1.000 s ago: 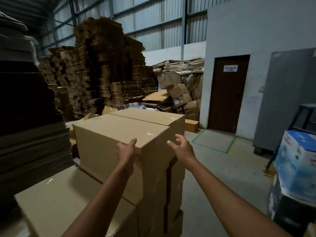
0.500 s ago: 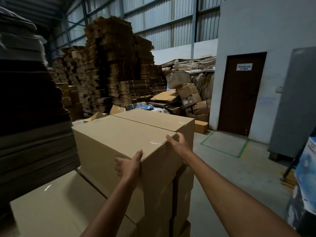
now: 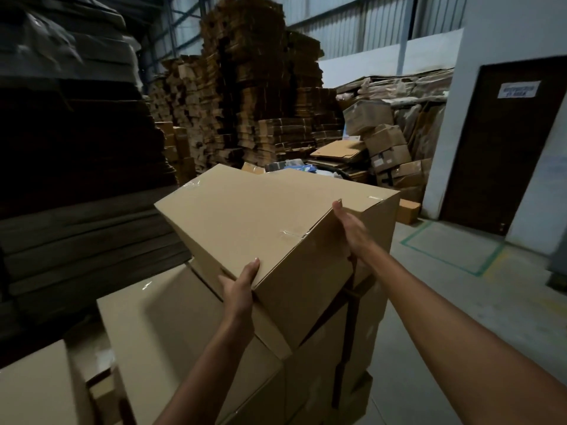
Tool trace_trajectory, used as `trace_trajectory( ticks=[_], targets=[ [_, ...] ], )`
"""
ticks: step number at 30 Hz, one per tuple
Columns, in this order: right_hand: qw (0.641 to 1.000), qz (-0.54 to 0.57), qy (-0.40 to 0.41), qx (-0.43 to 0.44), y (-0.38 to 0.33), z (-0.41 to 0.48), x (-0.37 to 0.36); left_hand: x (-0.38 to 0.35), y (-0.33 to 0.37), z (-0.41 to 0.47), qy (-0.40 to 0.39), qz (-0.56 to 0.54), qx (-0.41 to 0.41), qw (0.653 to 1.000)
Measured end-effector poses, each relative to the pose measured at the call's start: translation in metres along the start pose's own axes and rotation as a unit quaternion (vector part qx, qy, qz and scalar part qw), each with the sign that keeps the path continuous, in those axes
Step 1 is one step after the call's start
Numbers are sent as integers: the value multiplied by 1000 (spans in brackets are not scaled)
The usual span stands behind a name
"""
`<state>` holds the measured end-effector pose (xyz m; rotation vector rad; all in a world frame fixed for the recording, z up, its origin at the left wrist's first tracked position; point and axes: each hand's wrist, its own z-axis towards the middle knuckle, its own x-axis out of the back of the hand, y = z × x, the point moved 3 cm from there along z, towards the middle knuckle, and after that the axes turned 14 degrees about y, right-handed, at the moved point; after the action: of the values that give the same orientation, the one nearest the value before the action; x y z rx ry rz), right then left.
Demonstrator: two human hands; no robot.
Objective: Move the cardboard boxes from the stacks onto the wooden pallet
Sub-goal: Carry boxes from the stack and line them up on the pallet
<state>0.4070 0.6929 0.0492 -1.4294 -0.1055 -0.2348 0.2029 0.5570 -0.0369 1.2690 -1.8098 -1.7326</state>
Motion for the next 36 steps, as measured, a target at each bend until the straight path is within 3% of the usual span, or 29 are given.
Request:
trace_trajectory(
  ticks=[7, 13, 22, 26, 36],
  targets=[
    [999, -11, -31, -43, -19, -28, -16, 42, 28, 6, -44, -70, 5, 997],
    [998, 27, 26, -44, -24, -81, -26, 76, 66, 3, -100, -60, -42, 992],
    [988, 123, 41, -86, -39, -212, -36, 166, 127, -10, -262, 8, -113, 958],
    [972, 177, 107, -109, -35, -303, -45, 217, 149, -27, -336, 20, -127, 933],
    [929, 158, 313, -119, -53, -533, -23, 308, 159, -117, -464, 60, -67, 881]
  ],
)
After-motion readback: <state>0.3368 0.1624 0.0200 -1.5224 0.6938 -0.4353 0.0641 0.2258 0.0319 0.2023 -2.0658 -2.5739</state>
